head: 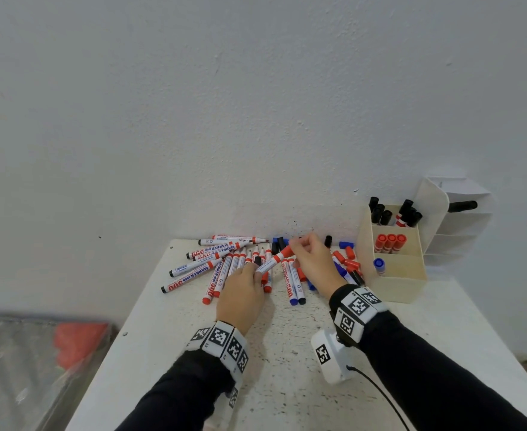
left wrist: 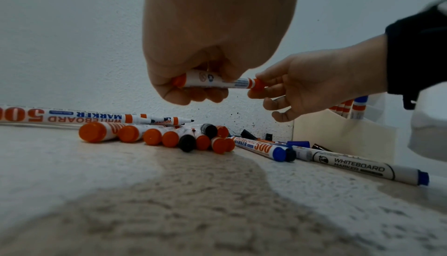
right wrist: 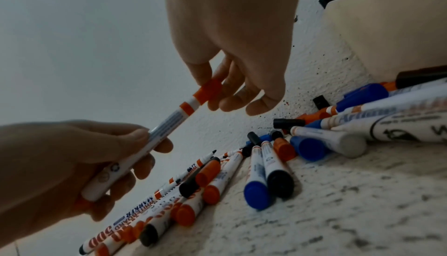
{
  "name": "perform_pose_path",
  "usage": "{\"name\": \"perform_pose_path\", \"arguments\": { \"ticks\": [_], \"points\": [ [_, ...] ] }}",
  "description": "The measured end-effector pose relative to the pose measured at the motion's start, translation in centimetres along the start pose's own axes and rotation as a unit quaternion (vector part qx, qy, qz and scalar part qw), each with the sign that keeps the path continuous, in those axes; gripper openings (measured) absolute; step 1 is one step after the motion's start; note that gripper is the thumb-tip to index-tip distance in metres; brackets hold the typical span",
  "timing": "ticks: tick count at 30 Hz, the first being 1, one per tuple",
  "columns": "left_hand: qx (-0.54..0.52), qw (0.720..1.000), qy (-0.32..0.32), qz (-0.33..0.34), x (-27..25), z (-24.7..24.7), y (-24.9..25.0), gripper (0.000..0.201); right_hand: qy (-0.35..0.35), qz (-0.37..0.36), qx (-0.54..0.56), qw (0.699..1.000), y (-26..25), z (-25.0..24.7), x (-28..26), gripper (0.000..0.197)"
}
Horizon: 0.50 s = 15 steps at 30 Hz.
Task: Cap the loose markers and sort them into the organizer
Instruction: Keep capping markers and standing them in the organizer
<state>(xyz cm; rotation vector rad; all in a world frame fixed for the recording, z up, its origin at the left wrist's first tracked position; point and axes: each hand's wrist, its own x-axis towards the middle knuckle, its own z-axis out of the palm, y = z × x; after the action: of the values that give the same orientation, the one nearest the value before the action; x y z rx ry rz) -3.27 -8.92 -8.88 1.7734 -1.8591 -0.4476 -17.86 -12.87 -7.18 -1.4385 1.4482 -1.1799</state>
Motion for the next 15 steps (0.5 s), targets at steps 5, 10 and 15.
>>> {"name": "perform_pose_path", "arguments": {
  "ticks": [5, 10, 15],
  "points": [
    [0.011, 0.999, -0.014, 0.033, -1.0, -0.2, 1.2, 0.029, -0.004, 0.026, -0.079, 0.997, 0.2, -0.6, -0.5, 0.032],
    [0.033, 0.996, -0.066, 0.059, -1.5, -0.7, 2.8, 0.033, -0.005, 0.01, -0.061, 0.998, -0.7, -1.3, -1.4, 0.041],
    [-0.271, 0.923, -0.262, -0.074, -1.6, -1.3, 3.9, 0.042, -0.023, -0.011, -0.063, 0.998, -1.2, -1.8, -1.6, 0.041]
  ]
}}
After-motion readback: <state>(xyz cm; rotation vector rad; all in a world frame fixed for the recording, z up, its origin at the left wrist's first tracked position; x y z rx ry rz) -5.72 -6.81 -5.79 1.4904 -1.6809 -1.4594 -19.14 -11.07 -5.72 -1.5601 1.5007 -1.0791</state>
